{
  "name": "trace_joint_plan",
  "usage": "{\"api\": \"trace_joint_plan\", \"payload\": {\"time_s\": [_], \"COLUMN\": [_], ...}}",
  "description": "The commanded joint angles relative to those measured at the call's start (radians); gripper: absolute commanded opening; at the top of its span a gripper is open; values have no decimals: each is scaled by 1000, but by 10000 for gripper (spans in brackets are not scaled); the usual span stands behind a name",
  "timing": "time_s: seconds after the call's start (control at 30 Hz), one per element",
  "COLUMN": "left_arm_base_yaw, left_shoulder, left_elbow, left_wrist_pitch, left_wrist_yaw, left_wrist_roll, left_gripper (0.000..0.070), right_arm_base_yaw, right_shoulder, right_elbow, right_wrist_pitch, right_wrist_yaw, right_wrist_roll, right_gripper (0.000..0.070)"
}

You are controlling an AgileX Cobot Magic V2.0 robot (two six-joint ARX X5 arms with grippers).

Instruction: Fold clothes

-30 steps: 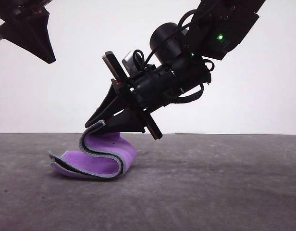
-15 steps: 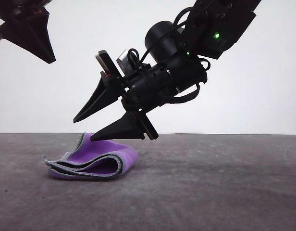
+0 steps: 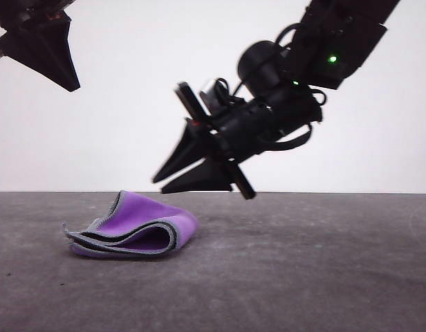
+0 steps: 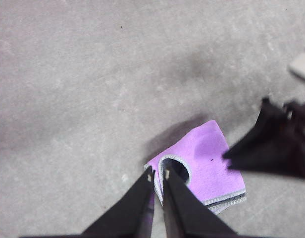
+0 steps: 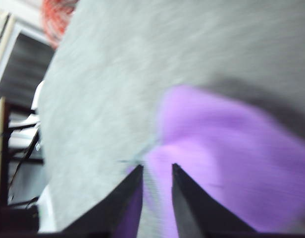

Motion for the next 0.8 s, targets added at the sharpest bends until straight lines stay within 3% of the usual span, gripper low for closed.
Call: {"api": "trace_joint_plan", "payload": {"time_s": [0.0,0.23,0.3,0.37,0.43,0.77], "left_arm_base_yaw": [0,6,6,8,8,11], "left_shoulder": [16,16,15,9,-3,-138], "left_elbow": [19,19,19,19,19,16], "left_wrist_pitch": [-1,-44,-62,-66,-64,-113], "left_wrist_yaw": [-1,-1,-1,-1,-1,-2], "left_wrist_roll": [3,2,3,4,9,20], "left_gripper": [27,33,103,226,295,304], "right_arm_base_yaw": [-2,-85,-111,-130,-145,-205], "right_shoulder": [1,-73,-107,-151,-201,-492], "right_elbow": [21,21,21,21,21,21], "right_wrist_pitch": [-17,-189,-257,-330,-401,-710], "right_wrist_yaw": [-7,2,15,81,166,449], "right_wrist_roll": [-47,-195,-253,-317,-380,-554], "right_gripper": [100,266,303,340,369,373]}}
